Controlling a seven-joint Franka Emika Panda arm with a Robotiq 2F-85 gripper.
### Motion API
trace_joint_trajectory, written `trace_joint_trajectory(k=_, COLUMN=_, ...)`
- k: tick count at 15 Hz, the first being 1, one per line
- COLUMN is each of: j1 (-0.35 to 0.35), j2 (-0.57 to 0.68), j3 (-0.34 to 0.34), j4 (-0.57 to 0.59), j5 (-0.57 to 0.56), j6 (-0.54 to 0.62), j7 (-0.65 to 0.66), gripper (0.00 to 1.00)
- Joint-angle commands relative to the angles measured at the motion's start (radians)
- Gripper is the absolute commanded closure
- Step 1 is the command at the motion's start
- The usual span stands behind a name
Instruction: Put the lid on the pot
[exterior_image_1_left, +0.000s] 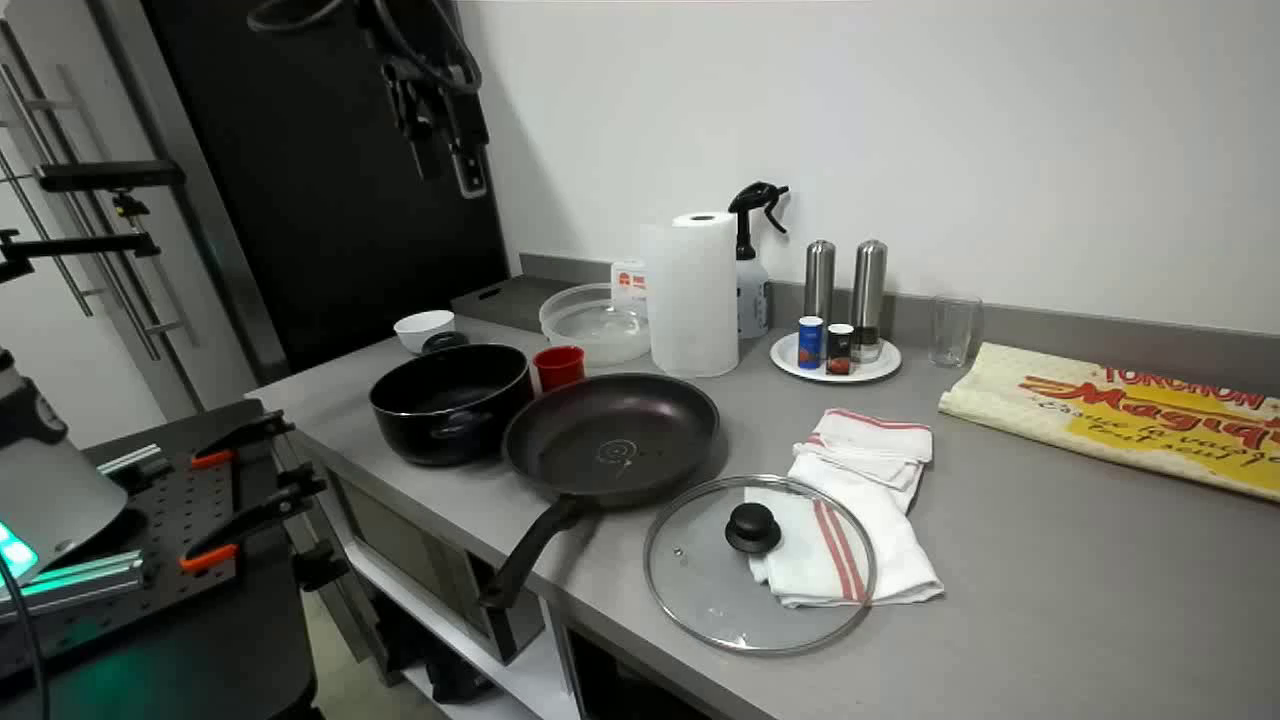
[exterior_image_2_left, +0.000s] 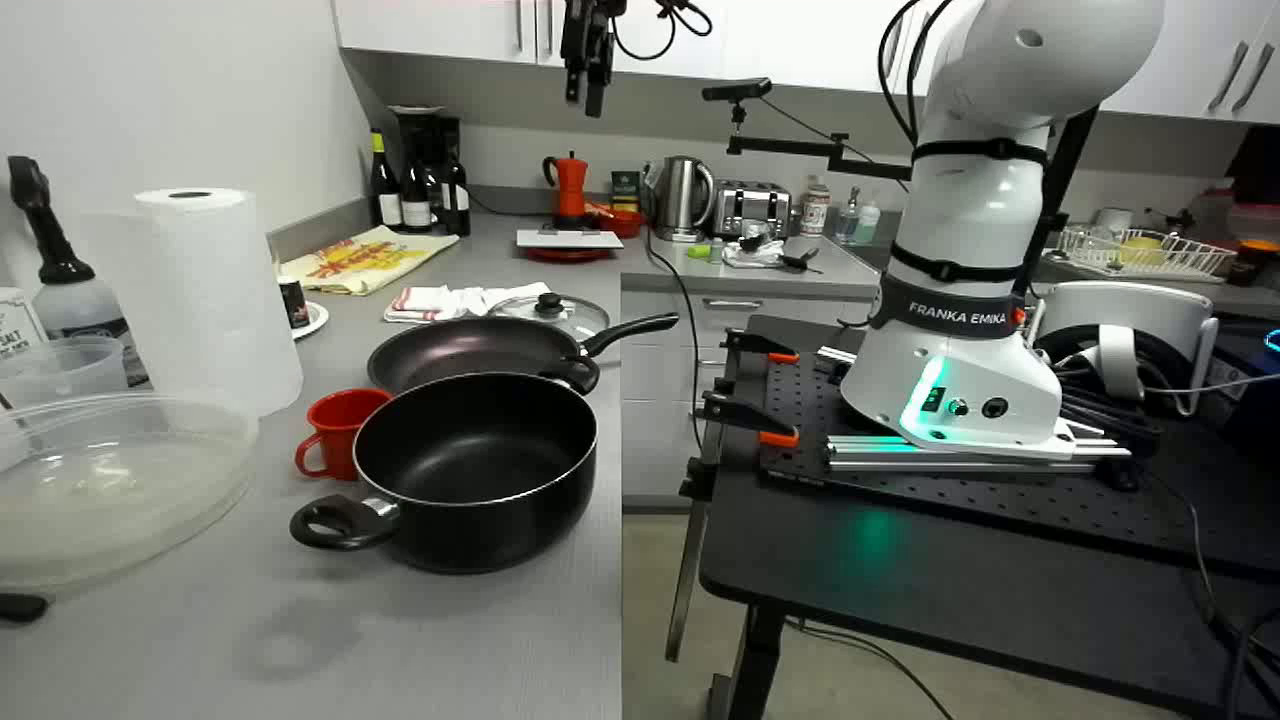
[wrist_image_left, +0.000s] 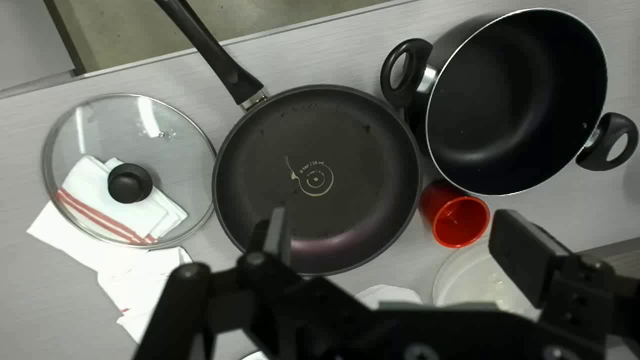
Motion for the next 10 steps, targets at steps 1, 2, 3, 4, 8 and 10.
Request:
trace_joint_trajectory(k=1, j1=-0.021, j2=0.002, j3=0.021, j4=0.001, j5=0.008, j6=-0.002, j7=-0.006, gripper=0.0)
trace_joint_trajectory(k=2, j1=-0.021, j2=0.002, j3=0.021, j4=0.001, j5=0.008, j6=-0.002, j7=-0.006, gripper=0.0)
trace_joint_trajectory(k=3, j1=-0.021, j2=0.002, j3=0.021, j4=0.001, j5=0.008, j6=-0.002, j7=-0.006, gripper=0.0)
trace_joint_trajectory(k=4, j1=-0.021, j2=0.002, j3=0.021, j4=0.001, j5=0.008, j6=-0.002, j7=-0.006, gripper=0.0)
trace_joint_trajectory(k=8, j1=-0.021, j2=0.002, j3=0.021, j4=0.001, j5=0.008, j6=-0.002, j7=-0.006, gripper=0.0)
trace_joint_trajectory(k=10, j1=-0.022, j2=0.015, j3=0.022, j4=0.009, j5=0.009, j6=0.0, j7=-0.003, gripper=0.0)
